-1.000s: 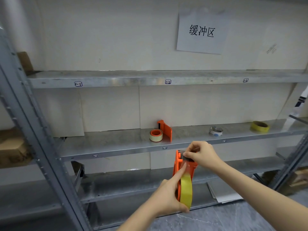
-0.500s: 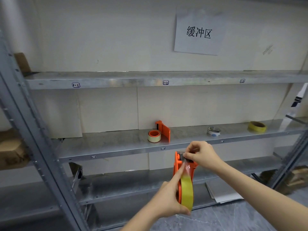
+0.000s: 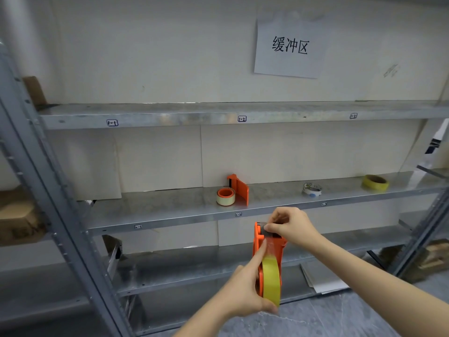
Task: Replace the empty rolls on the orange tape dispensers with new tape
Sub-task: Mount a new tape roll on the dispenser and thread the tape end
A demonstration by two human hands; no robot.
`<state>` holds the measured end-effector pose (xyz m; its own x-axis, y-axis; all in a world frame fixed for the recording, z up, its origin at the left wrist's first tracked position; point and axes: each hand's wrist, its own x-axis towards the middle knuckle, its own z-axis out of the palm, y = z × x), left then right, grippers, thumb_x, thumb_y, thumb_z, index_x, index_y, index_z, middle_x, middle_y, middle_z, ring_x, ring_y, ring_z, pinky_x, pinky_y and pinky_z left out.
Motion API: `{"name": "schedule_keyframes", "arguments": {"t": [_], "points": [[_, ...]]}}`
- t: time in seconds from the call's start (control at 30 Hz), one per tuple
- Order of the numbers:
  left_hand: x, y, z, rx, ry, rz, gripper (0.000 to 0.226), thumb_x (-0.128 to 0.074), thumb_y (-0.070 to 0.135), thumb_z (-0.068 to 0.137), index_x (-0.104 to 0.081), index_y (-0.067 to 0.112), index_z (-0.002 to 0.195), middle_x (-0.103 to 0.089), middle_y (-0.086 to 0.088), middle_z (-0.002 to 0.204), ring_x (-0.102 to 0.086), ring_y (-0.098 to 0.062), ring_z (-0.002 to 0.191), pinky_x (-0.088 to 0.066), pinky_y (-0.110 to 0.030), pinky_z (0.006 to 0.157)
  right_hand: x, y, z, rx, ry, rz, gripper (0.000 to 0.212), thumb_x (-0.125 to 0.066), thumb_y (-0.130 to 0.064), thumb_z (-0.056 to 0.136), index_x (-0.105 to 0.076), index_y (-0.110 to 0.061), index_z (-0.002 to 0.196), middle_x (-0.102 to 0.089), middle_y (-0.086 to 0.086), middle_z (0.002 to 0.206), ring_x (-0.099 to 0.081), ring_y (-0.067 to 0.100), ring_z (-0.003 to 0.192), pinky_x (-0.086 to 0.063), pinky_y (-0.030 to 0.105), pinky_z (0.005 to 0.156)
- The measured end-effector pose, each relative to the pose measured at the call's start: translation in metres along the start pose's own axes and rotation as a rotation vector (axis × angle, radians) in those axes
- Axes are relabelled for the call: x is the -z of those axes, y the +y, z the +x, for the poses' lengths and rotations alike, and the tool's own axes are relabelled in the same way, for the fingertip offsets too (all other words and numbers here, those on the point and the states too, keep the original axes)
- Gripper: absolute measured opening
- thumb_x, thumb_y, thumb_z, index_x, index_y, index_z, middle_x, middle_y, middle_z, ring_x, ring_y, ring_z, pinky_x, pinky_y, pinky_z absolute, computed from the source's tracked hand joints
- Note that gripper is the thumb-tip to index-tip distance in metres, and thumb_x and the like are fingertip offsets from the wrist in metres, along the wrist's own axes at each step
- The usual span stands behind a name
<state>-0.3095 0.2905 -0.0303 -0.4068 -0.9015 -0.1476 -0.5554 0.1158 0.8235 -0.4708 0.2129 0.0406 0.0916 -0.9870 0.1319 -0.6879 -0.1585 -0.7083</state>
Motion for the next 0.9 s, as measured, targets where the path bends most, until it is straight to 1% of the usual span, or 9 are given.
{"name": "schedule_keyframes", "arguments": {"t": [0.13,0.27,0.43,0.57,0.63,0.7,0.77,0.83,0.9], "points": [[0.003,0.001,-0.004,-0.003,-0.010,-0.002,0.129,-0.085,0.038,0.059,0.017,0.074,0.130,-0.059,-0.008,0.113,-0.048,-0.022,0.110,-0.046,-0.033,0.098,-0.001,0.000,-0.001,-0.009,0.009,0.014,0.019,-0.078,-0.021,0.070,-0.063,-0.025,0.060,-0.070,-0.001,0.071,-0.065,0.011,0.071,-0.048,0.021,0.061],[0.003,0.001,-0.004,-0.021,-0.015,-0.034,0.129,-0.085,0.035,0.057,0.011,0.070,0.135,-0.065,-0.002,0.106,-0.054,-0.024,0.111,-0.047,-0.039,0.103,-0.002,0.000,-0.003,-0.008,0.026,0.039,0.020,-0.078,-0.019,0.071,-0.063,-0.025,0.059,-0.071,0.002,0.071,-0.065,0.012,0.069,-0.051,0.024,0.062],[0.003,0.007,-0.005,-0.008,-0.009,-0.028,0.129,-0.086,0.033,0.058,0.006,0.062,0.143,-0.063,-0.001,0.111,-0.050,-0.023,0.117,-0.043,-0.036,0.107,0.001,0.001,-0.006,-0.011,0.024,0.049,0.016,-0.078,-0.020,0.071,-0.065,-0.021,0.063,-0.071,0.003,0.071,-0.066,0.012,0.070,-0.051,0.025,0.064],[0.001,0.007,-0.005,-0.001,-0.014,-0.015,0.127,-0.087,0.034,0.060,0.003,0.055,0.147,-0.061,-0.002,0.123,-0.046,-0.022,0.123,-0.037,-0.036,0.112,0.001,0.001,-0.010,-0.002,0.026,0.012,0.013,-0.078,-0.021,0.072,-0.067,-0.017,0.066,-0.070,-0.002,0.071,-0.065,0.010,0.073,-0.050,0.023,0.066],[0.001,0.007,-0.005,-0.006,-0.014,-0.025,0.127,-0.086,0.034,0.059,0.004,0.058,0.145,-0.061,-0.003,0.121,-0.047,-0.021,0.119,-0.041,-0.033,0.107,0.003,0.001,-0.011,-0.006,0.037,0.021,0.014,-0.078,-0.022,0.072,-0.066,-0.020,0.064,-0.070,-0.001,0.071,-0.065,0.011,0.073,-0.051,0.025,0.067],[0.001,0.008,-0.005,-0.007,-0.015,-0.021,0.125,-0.084,0.032,0.064,0.008,0.059,0.144,-0.061,-0.005,0.114,-0.043,-0.019,0.114,-0.042,-0.021,0.092,0.004,0.001,-0.010,-0.017,0.056,0.041,0.014,-0.079,-0.023,0.071,-0.067,-0.021,0.064,-0.071,0.002,0.072,-0.066,0.013,0.073,-0.052,0.029,0.068],[0.002,0.010,-0.006,-0.020,-0.007,-0.020,0.124,-0.083,0.029,0.066,0.010,0.061,0.142,-0.062,-0.007,0.108,-0.043,-0.018,0.107,-0.036,-0.011,0.079,0.005,0.000,-0.010,-0.020,0.063,0.051,0.014,-0.079,-0.023,0.071,-0.067,-0.019,0.066,-0.070,0.002,0.070,-0.066,0.012,0.071,-0.052,0.027,0.065],[0.004,0.011,-0.007,-0.032,0.001,-0.019,0.124,-0.083,0.028,0.066,0.011,0.067,0.138,-0.062,-0.009,0.107,-0.045,-0.018,0.101,-0.039,-0.015,0.078,0.005,-0.002,-0.010,-0.018,0.058,0.073,0.013,-0.078,-0.023,0.073,-0.067,-0.017,0.068,-0.069,-0.001,0.067,-0.064,0.010,0.067,-0.050,0.021,0.060],[0.005,0.012,-0.009,-0.046,0.011,-0.017,0.125,-0.083,0.028,0.066,0.012,0.073,0.133,-0.062,-0.011,0.108,-0.049,-0.020,0.102,-0.043,-0.025,0.087,0.004,-0.004,-0.011,-0.024,0.061,0.091,0.013,-0.077,-0.021,0.074,-0.067,-0.015,0.070,-0.068,-0.001,0.066,-0.063,0.009,0.065,-0.048,0.018,0.058]]}}
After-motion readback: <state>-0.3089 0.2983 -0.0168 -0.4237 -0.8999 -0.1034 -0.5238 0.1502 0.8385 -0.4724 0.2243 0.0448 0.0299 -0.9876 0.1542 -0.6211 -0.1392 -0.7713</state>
